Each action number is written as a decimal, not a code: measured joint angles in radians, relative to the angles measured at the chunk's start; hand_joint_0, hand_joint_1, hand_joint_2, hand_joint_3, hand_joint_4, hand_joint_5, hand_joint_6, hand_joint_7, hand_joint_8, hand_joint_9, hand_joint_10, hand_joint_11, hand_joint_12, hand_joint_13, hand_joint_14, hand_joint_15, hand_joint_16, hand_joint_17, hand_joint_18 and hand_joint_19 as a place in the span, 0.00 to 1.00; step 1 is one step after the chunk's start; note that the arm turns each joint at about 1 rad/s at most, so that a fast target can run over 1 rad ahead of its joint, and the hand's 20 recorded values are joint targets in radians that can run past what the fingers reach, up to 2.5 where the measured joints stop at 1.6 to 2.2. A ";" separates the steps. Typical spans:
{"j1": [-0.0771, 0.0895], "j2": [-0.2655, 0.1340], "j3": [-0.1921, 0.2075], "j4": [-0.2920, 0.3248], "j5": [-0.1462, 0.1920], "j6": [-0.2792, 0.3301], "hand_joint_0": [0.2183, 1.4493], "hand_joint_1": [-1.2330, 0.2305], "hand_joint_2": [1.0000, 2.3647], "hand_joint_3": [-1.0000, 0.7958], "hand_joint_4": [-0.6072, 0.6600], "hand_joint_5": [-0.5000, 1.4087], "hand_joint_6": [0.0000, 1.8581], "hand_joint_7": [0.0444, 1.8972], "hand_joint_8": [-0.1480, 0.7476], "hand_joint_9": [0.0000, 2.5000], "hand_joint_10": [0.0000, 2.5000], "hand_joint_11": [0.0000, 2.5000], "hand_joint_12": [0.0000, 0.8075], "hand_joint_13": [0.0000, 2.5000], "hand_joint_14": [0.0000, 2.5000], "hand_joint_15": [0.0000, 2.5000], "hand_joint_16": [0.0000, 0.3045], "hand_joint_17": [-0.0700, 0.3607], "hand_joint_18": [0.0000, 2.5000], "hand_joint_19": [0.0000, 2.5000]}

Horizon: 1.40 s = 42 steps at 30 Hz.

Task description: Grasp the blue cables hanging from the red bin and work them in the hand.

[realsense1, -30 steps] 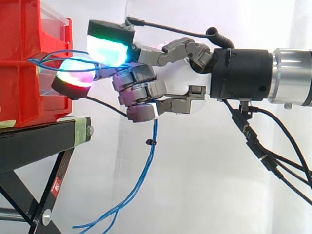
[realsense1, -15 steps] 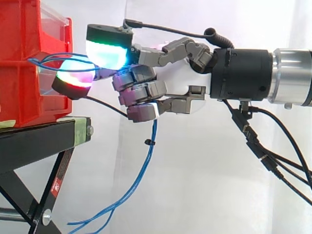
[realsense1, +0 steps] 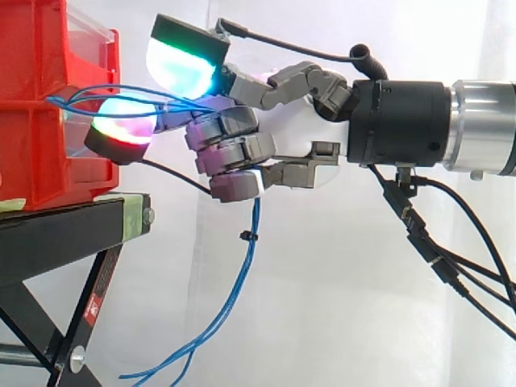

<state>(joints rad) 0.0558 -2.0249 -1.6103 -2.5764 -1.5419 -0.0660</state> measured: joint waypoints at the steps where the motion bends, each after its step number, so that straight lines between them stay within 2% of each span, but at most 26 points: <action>1: 0.000 0.000 0.000 -0.001 0.000 0.000 0.56 0.40 0.00 0.05 0.70 0.41 0.02 0.70 0.60 0.21 1.00 0.75 0.54 0.31 1.00 0.59 0.15 0.40 0.51 0.48; 22: 0.003 0.000 0.000 -0.016 -0.010 -0.051 0.56 0.41 0.00 0.05 0.70 0.42 0.06 0.69 0.60 0.23 1.00 0.74 0.54 0.32 1.00 0.59 0.15 0.40 0.52 0.48; 26: 0.003 0.000 0.000 -0.016 0.015 -0.051 0.56 0.41 0.00 0.05 0.70 0.42 0.06 0.69 0.60 0.23 1.00 0.75 0.54 0.32 1.00 0.60 0.15 0.40 0.53 0.47; 31: 0.003 0.000 0.000 -0.015 0.082 -0.051 0.56 0.41 0.00 0.05 0.70 0.42 0.06 0.69 0.60 0.23 1.00 0.75 0.54 0.32 1.00 0.60 0.15 0.40 0.53 0.47; 33: 0.003 0.000 0.000 -0.014 0.096 -0.051 0.56 0.41 0.00 0.05 0.71 0.42 0.06 0.69 0.60 0.23 1.00 0.75 0.54 0.32 1.00 0.60 0.15 0.40 0.53 0.47; 39: 0.002 0.000 0.000 -0.004 0.106 -0.051 0.58 0.41 0.01 0.08 0.70 0.42 0.06 0.68 0.60 0.23 1.00 0.75 0.53 0.33 1.00 0.61 0.15 0.40 0.53 0.48; 42: 0.002 0.000 0.000 -0.001 0.105 -0.051 0.59 0.41 0.01 0.12 0.70 0.42 0.06 0.68 0.60 0.23 1.00 0.75 0.54 0.33 1.00 0.60 0.15 0.40 0.53 0.48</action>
<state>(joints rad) 0.0578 -2.0248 -1.6104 -2.5772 -1.4367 -0.1167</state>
